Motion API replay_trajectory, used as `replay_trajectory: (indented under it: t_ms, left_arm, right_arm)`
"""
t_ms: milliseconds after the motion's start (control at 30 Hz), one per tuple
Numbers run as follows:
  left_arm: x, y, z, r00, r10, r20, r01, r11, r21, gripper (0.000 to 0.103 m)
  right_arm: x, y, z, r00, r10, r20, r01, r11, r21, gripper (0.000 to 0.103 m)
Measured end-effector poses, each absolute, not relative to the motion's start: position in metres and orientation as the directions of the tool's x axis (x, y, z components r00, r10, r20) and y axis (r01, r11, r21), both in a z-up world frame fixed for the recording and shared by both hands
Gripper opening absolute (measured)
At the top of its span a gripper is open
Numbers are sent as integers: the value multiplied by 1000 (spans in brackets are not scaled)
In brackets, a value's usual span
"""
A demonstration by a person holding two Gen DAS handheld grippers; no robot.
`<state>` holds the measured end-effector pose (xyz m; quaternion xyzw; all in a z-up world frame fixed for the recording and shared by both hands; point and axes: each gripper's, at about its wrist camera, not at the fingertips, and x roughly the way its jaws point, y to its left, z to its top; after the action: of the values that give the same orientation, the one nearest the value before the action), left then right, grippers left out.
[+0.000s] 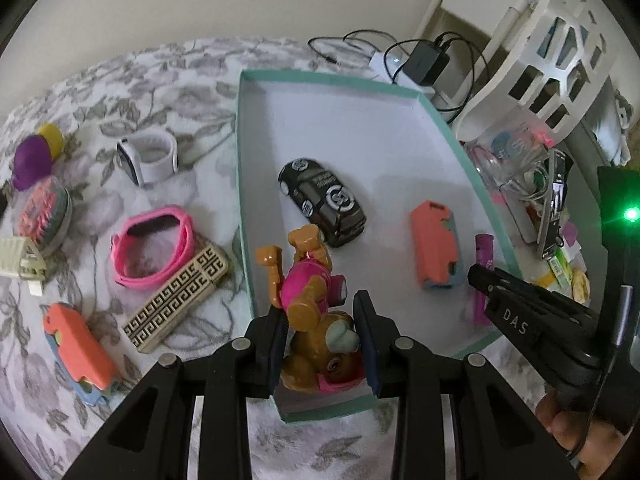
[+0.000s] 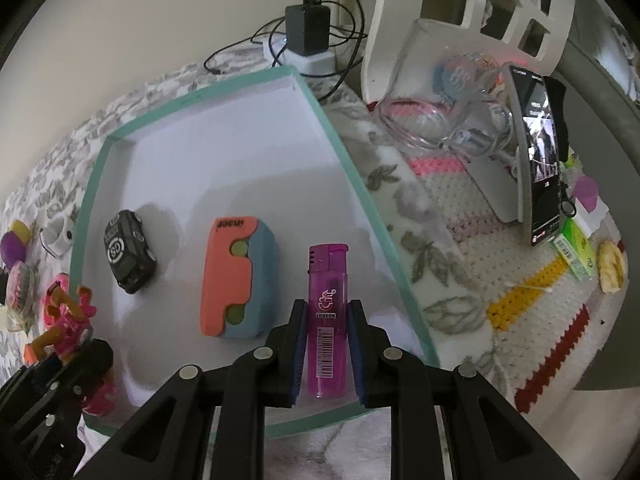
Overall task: Organize rigid objects
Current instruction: 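Lower the figure into the teal box with the left gripper while the right releases the lighter there, then withdraw both open grippers from the box back over the bed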
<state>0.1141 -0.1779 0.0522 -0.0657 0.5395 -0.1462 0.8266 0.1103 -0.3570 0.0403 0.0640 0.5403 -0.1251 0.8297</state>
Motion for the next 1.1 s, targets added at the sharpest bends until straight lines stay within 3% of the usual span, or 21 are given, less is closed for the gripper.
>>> replay_trajectory:
  t_ms: [167,333,533,600,667,833,933,1100]
  left_arm:
    - [114,-178,52,378,-308,-873,177,950,-258,34]
    - [114,-179,55,378,-322,-868,185,945,-269,52]
    - [112,-182,67,406,-307,-861,208,948,-240,56]
    - [111,-180,71,417,-307,-855,208,948,-239,56]
    - [110,-177,77,430,-304,-850,203,950,-237,56]
    - [108,-163,90,465,-296,-835,168,955,-245,57]
    - [109,-149,96,488,-261,-833,122,965,-231,65]
    - [112,-116,98,500,-183,-846,4,978,-209,66]
  right_arm:
    - [111,-355,38,378,-136,-916,275,961,-29,22]
    - [110,-354,39,378,-134,-916,278,960,-26,22]
    - [109,-353,41,381,-137,-914,276,961,-28,25]
    - [107,-351,44,390,-140,-910,277,961,-29,29]
    - [107,-350,47,399,-144,-906,278,960,-30,41]
    - [104,-347,54,417,-139,-898,272,962,-23,43]
    - [103,-344,58,430,-136,-893,266,964,-19,58]
    - [102,-333,66,456,-116,-882,236,972,-5,65]
